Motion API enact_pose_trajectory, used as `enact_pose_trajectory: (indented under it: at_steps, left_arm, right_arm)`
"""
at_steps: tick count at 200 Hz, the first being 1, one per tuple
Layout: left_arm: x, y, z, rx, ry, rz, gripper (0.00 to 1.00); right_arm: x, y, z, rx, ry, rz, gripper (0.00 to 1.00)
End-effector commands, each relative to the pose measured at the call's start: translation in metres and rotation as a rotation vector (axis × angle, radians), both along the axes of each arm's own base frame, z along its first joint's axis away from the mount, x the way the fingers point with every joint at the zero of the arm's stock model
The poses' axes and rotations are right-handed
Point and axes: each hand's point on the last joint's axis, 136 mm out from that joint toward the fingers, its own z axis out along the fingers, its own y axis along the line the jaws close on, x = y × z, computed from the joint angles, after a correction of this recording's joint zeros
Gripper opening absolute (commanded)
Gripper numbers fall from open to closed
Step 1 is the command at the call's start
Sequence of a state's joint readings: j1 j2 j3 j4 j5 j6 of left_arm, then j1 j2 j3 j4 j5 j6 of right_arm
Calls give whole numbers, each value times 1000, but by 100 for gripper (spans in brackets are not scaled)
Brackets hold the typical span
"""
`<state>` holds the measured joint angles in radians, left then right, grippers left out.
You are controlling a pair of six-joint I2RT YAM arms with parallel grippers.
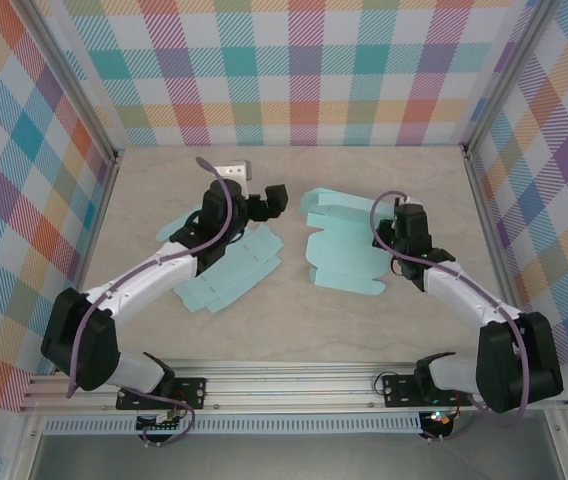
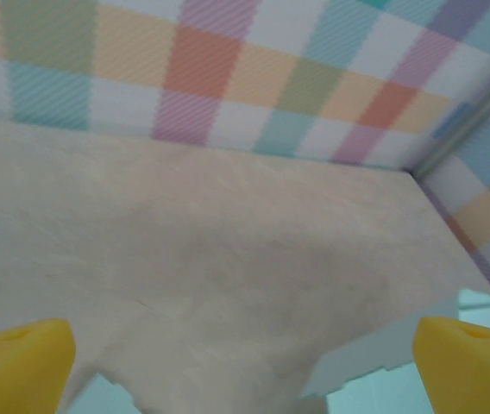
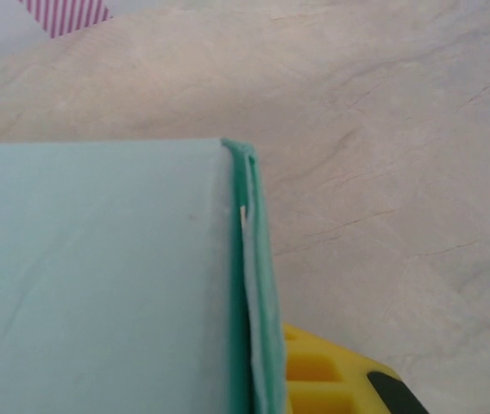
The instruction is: Fold the paper box
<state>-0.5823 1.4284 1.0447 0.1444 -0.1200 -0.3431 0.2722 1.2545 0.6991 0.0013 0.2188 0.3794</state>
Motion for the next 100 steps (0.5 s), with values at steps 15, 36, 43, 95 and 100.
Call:
enact_pose_trajectory:
  at_steps: [15,36,43,95,100]
  left_arm:
    - [-18,-53,8,-147,63,-259,100]
    - [-18,-63,2,-137,78,-290,100]
    - [-18,-66,0,-132,83,-300,100]
    - [-16,-94,-11,-80,98,-362,100]
    - [-15,-94,-12,-76,100,-360,100]
  right_arm:
    - [-14,12,1,54,29,61,0]
    - [-15,16,2,80,23,74,0]
    - [-15,17,2,88,21,77,0]
    - [-16,19,0,109,23,76,0]
    - [-17,19,0,110,23,74,0]
